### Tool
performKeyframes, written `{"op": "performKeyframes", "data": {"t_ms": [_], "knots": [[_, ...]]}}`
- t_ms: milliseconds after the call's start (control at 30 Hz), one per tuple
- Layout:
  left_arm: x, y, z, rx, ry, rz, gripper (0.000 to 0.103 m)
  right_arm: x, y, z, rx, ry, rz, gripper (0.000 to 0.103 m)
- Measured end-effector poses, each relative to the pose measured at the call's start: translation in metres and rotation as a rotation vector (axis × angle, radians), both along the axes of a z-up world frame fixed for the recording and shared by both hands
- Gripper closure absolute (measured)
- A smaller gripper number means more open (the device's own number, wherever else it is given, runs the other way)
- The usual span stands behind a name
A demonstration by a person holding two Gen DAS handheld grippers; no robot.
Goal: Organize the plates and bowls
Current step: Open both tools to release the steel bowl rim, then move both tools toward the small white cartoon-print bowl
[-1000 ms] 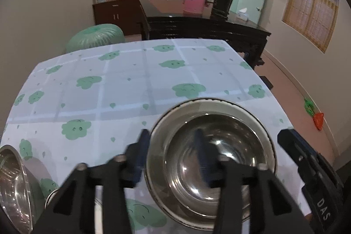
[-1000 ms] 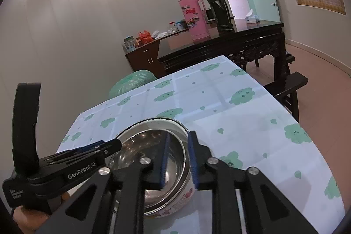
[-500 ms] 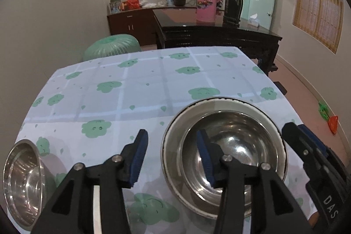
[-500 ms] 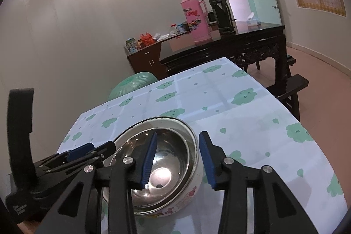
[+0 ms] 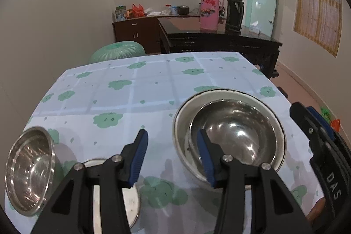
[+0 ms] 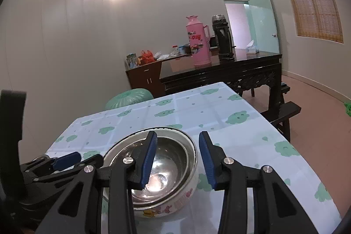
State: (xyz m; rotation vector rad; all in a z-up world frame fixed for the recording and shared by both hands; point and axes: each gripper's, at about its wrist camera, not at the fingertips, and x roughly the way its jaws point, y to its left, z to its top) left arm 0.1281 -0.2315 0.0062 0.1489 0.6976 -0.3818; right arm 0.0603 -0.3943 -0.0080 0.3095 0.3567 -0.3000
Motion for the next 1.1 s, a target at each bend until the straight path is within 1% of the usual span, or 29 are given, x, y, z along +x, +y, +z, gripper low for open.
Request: {"op": "performKeyframes", "data": {"t_ms": [167,233,300,433,533,600,833,933,1100], "knots": [[-0.007,0.01,-0.012,0.0,-0.001,0.011,0.056,-0.006,0.002,-0.006,-0.005,0.0,-0.008,0.06],[-0.014,0.012,-0.013,-0.005,-0.019,0.009,0.056,-0.01,0.005,-0.007,-0.023,-0.009,-0.013,0.06],[-0.019,0.013,-0.014,0.005,-0.037,0.011,0.056,-0.014,0.008,-0.008,-0.037,-0.014,-0.018,0.06],[-0.026,0.017,-0.016,0.004,-0.056,0.004,0.056,-0.021,0.011,-0.011,-0.035,-0.014,-0.023,0.06],[-0.029,0.021,-0.015,-0.012,-0.061,0.001,0.056,-0.027,0.01,-0.013,-0.022,-0.023,-0.029,0.06],[-0.03,0.023,-0.016,-0.013,-0.059,-0.002,0.054,-0.031,0.011,-0.014,-0.015,-0.03,-0.029,0.06],[-0.034,0.027,-0.018,-0.018,-0.033,-0.037,0.054,-0.04,0.011,-0.017,0.016,-0.039,-0.026,0.06],[-0.036,0.03,-0.017,-0.026,-0.027,-0.043,0.054,-0.041,0.012,-0.019,0.025,-0.027,-0.026,0.06],[-0.036,0.033,-0.021,-0.011,-0.005,-0.046,0.054,-0.044,0.018,-0.022,0.044,-0.007,-0.008,0.06]]}}
